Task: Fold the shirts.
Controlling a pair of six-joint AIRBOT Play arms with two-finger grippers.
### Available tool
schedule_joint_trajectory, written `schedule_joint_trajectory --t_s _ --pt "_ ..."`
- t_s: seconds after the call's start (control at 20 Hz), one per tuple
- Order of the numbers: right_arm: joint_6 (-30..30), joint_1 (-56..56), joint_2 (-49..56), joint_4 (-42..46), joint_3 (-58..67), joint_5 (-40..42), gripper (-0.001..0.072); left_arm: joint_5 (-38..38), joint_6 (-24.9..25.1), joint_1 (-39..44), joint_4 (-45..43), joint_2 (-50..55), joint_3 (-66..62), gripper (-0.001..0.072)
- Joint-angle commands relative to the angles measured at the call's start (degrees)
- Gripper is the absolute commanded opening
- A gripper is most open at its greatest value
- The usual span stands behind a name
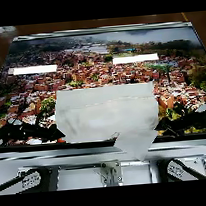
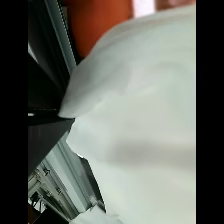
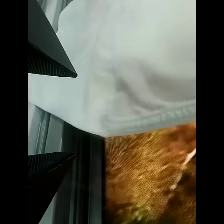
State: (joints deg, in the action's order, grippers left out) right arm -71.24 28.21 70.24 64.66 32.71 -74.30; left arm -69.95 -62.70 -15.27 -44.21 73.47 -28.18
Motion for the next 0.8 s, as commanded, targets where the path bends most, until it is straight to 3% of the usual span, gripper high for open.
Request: schedule_joint_trajectory --t_s 0.0,0.3,0.45,0.5,0.75 --pt "0.1 -0.7 3.3 -2.2 -1.6 1.7 0.0547 0.0 2.1 0.0 1.7 -0.5 -0.1 0.0035" --pt "-1.2 -4.4 3.8 -4.4 -6.4 7.9 0.0545 1.6 3.5 0.0 5.3 -0.5 -0.2 0.0036" --pt "-0.2 -9.0 3.4 -2.4 -6.4 6.4 0.0131 1.6 3.6 0.0 5.9 -0.5 -0.2 0.0035" --pt "-0.2 -9.1 2.8 -2.7 -5.4 5.2 0.006 1.9 3.7 0.0 5.9 -0.5 -0.2 0.0035" --pt "0.0 -9.2 -4.2 -8.5 3.8 3.9 0.0061 2.5 6.8 0.0 5.9 -2.4 -4.6 0.0035"
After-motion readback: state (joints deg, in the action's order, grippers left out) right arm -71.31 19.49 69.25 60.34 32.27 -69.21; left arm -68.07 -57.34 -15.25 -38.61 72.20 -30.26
